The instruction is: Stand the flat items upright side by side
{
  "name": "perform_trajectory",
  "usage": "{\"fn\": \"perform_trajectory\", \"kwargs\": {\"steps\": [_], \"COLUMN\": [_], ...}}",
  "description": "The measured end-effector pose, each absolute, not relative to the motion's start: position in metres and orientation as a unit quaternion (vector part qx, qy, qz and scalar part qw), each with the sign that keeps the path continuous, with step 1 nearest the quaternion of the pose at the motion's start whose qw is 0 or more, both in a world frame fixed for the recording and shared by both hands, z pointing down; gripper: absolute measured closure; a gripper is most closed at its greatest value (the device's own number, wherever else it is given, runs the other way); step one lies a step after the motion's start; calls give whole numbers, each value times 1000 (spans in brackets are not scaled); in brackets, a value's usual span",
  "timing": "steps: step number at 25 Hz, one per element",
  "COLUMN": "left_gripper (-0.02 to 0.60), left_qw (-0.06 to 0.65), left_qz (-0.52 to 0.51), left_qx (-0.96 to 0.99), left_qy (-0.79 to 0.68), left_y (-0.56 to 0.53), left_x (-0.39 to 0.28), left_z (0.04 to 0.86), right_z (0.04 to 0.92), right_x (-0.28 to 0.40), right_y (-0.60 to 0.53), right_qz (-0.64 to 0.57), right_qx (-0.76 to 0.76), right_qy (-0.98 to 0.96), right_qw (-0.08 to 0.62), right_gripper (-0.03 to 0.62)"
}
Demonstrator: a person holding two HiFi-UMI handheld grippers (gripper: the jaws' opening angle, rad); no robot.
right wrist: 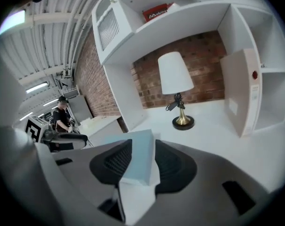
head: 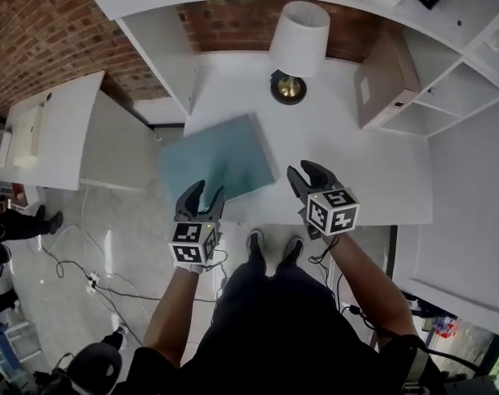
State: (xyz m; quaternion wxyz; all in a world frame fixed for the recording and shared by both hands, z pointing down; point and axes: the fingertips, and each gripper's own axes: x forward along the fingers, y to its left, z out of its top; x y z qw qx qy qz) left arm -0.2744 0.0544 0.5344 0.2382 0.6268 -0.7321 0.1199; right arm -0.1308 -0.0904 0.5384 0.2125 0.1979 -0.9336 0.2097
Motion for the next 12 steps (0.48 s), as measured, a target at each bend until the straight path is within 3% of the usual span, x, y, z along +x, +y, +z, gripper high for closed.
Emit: {"fn": "perform_trajectory", "kwargs": {"steps": [5, 12], "left_gripper": [343, 322], "left_qw": [300, 407], "left_qz": [107, 61], "left_qx": [536, 444], "left_qy": [-782, -796], "left_y": [111, 164], "left_x": [-328, -374], "left_z": [569, 630], "right_z": [588, 642], "right_x": [-159, -183], "right_y": [-70, -56], "right_qz": [253, 305], "right_qx": [149, 118], "right_qy": [-922, -896], "right_qw": [254, 300], "right_gripper": [429, 392]}}
